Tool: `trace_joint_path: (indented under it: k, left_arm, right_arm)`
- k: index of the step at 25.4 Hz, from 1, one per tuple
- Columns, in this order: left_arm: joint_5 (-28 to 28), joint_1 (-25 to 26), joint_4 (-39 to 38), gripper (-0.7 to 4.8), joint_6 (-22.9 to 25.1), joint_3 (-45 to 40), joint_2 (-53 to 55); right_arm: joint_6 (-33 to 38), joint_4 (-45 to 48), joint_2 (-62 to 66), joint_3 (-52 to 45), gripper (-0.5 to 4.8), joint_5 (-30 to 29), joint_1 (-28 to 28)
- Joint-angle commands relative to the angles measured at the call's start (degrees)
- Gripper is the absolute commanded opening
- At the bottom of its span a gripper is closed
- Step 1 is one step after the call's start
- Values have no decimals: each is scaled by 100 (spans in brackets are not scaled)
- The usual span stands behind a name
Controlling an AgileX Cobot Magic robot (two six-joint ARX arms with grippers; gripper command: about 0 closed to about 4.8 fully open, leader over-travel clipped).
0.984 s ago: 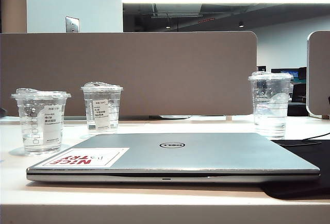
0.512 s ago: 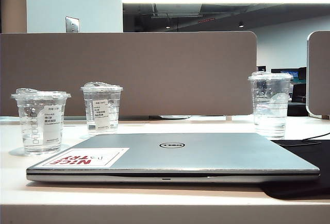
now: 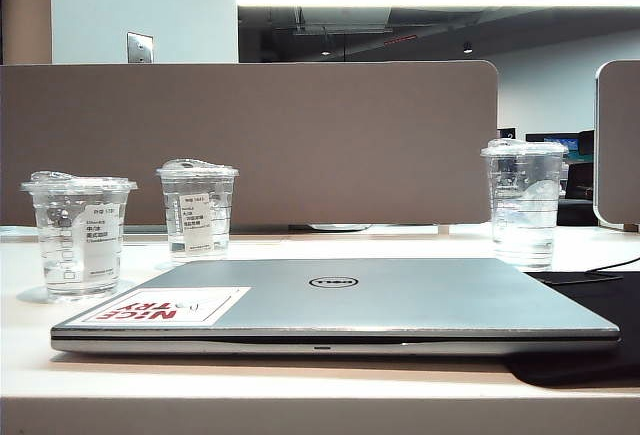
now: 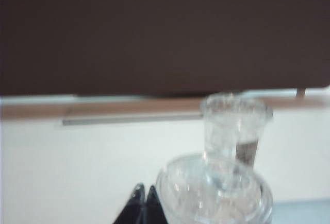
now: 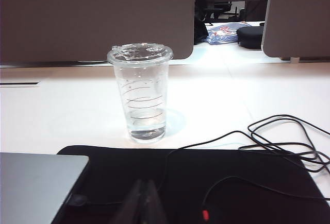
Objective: Pick up the coffee cup on the middle and place it on the left side of the laptop.
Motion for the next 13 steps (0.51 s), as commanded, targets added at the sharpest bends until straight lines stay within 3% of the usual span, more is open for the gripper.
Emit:
trace_joint_path:
  k: [1,4,13]
  left_arm:
    - [-20,4,-313,-5,44,15,-361]
    - [-20,4,-761,-5,39,15,-695]
    - [-17,4,-975,-5,20,15,-1213]
  right_arm:
    - [2,114,-9,-22,-5,11,-72]
    - [2,114,-9,-22,-5,9,-72]
    - [2,114,-9,-22,-5,9,-79]
